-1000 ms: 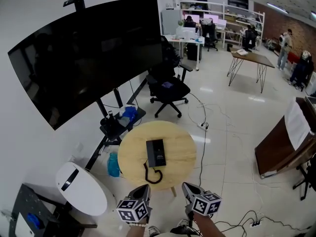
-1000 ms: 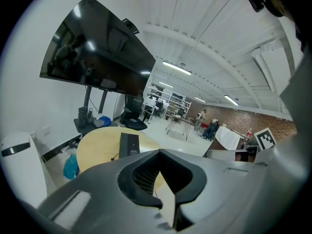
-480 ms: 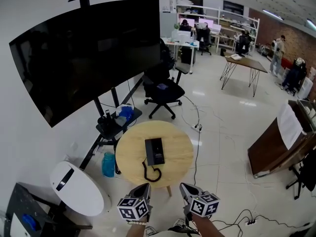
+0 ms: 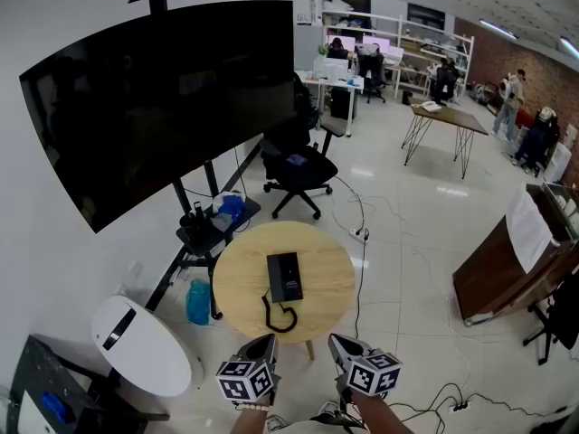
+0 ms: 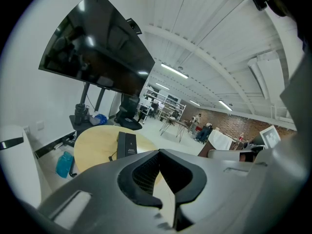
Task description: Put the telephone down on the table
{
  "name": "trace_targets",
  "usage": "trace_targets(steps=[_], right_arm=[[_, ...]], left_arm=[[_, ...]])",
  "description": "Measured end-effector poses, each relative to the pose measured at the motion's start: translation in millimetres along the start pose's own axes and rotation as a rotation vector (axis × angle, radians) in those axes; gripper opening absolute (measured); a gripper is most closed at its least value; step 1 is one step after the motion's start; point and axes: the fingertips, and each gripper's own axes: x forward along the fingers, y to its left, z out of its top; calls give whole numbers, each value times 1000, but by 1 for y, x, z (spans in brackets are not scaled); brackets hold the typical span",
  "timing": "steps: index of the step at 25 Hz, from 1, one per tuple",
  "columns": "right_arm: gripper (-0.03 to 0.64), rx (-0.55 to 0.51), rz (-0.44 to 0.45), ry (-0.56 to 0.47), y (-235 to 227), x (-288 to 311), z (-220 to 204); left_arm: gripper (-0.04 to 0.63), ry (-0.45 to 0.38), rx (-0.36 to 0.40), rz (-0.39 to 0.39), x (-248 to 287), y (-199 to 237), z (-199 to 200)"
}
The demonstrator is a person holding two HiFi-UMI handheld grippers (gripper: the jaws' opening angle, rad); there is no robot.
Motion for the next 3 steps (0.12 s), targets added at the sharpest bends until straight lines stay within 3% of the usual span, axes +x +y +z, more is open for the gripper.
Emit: trace_targets(steps=[3], right_arm=[[11,-4,0,-1,2,1,0]], left_arm=[[3,4,-2,-5,0,0,-1]])
